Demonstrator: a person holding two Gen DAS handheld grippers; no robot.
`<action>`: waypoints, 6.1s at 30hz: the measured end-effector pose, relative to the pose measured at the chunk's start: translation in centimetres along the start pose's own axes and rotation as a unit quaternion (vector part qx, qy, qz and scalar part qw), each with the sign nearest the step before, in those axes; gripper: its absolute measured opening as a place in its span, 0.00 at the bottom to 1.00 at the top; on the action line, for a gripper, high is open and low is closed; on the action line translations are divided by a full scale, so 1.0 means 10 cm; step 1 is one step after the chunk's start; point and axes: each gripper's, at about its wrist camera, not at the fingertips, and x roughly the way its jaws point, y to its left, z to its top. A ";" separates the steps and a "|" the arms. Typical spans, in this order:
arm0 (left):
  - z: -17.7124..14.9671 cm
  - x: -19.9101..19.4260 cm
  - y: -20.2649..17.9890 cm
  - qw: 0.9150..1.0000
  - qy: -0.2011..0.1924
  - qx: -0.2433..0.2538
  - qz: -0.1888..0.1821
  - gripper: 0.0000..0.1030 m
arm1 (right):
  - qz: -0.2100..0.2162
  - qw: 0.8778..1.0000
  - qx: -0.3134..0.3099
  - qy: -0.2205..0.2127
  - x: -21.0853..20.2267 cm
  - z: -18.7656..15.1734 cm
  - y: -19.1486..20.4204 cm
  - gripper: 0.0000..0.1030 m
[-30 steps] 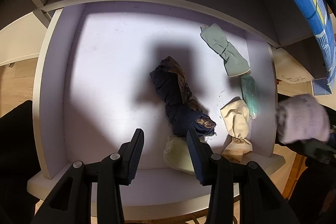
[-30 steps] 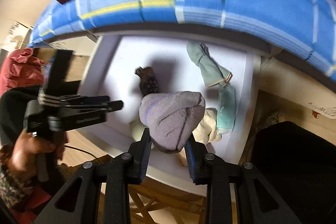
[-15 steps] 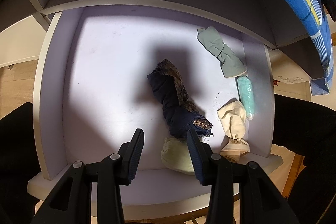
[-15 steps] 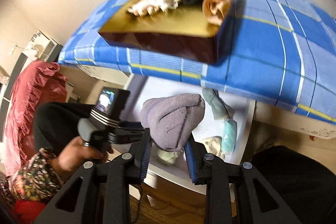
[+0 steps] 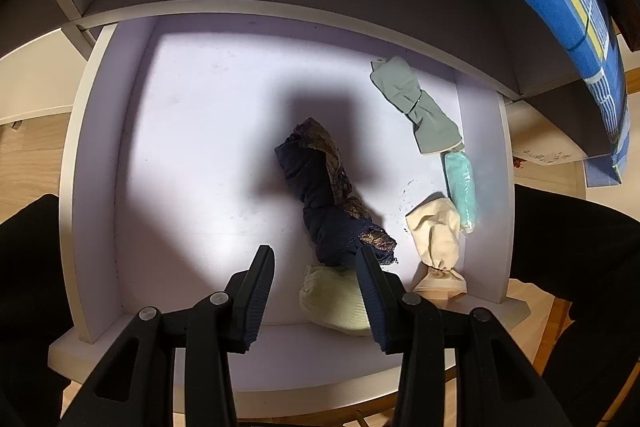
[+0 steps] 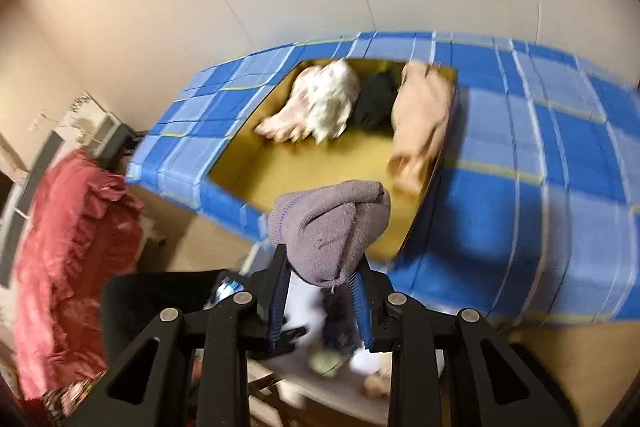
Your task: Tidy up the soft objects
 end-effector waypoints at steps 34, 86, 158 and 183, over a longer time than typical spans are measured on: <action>0.06 0.01 0.10 0.999 0.004 -0.031 -0.022 0.41 | -0.080 0.995 -0.054 -0.007 0.80 0.31 0.14 0.30; 0.08 0.10 0.11 0.999 0.018 -0.031 -0.005 0.41 | -0.137 0.984 -0.107 -0.038 0.73 0.38 0.16 0.43; 0.19 0.73 0.05 0.996 0.033 -0.080 -0.033 0.28 | -0.110 0.964 0.082 0.228 2.09 -1.70 -0.73 0.55; -0.08 -1.18 -0.20 0.988 -0.103 0.112 -0.017 0.28 | -0.113 0.963 0.074 0.233 2.10 -1.72 -0.72 0.55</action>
